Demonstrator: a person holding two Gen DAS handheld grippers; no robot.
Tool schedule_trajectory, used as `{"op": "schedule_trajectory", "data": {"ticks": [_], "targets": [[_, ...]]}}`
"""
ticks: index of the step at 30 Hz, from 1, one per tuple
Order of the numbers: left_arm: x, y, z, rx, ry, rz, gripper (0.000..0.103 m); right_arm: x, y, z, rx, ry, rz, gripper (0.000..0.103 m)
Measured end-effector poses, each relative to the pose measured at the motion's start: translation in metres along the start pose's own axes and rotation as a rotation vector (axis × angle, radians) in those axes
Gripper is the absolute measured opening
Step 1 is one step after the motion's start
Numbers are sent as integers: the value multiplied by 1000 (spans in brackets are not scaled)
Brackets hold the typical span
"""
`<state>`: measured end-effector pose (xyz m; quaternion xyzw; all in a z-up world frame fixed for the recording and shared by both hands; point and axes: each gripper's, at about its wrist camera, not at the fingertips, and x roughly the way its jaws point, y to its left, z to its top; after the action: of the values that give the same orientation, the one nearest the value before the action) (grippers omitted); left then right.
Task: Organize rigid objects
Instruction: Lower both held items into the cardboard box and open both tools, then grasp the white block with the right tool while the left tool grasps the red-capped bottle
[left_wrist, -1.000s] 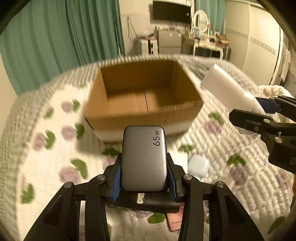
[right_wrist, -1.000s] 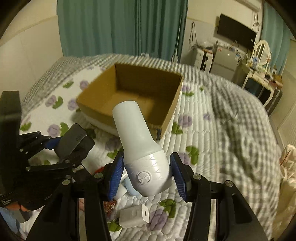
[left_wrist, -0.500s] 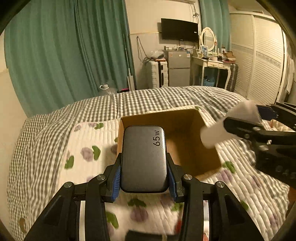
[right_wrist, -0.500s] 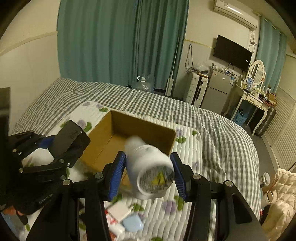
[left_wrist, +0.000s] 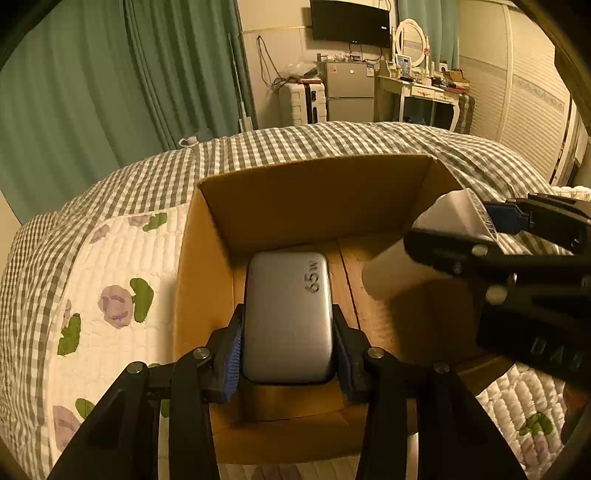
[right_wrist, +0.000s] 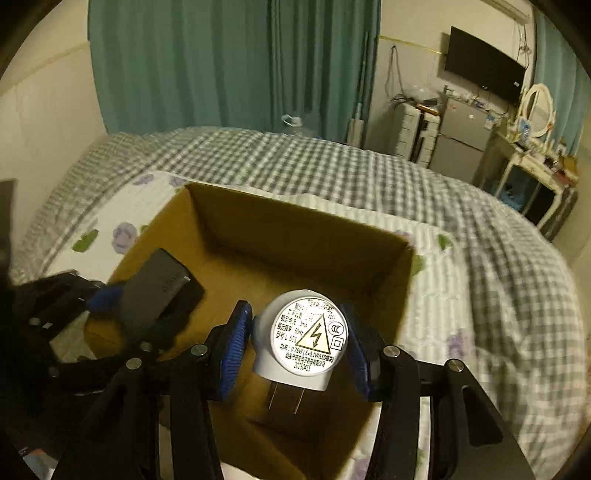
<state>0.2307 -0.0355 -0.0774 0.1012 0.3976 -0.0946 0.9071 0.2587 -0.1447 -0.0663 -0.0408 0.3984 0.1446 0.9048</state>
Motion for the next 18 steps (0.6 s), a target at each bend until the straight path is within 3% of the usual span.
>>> {"op": "schedule_trajectory", "data": {"ticks": [1,3,4,8,10,13,18], "targets": [[-5,-1,-1,8,-25,11,51,-1,-2,-1,9,-3,-4,50],[-21,-3,-2,24,-74,38,66,-13,-5,-1,22,-34,-30,67],[-28,-3,-1,24,-85,40,68,-20,-5,-1,26,-43,-40,69],[-73,-3,1,12,-116,31,69,-65,-7,4,42,-80,-62,69],[-101,-4,-1,14,-144,48,77,-92,-2,4,26,-100,-80,72],[-136,-9,-7,5,-165,63,80,-135,6,-1,0,-130,-109,78],[-182,-17,-26,-15,-155,12,80,-201,25,-22,-37,-145,-127,84]]}}
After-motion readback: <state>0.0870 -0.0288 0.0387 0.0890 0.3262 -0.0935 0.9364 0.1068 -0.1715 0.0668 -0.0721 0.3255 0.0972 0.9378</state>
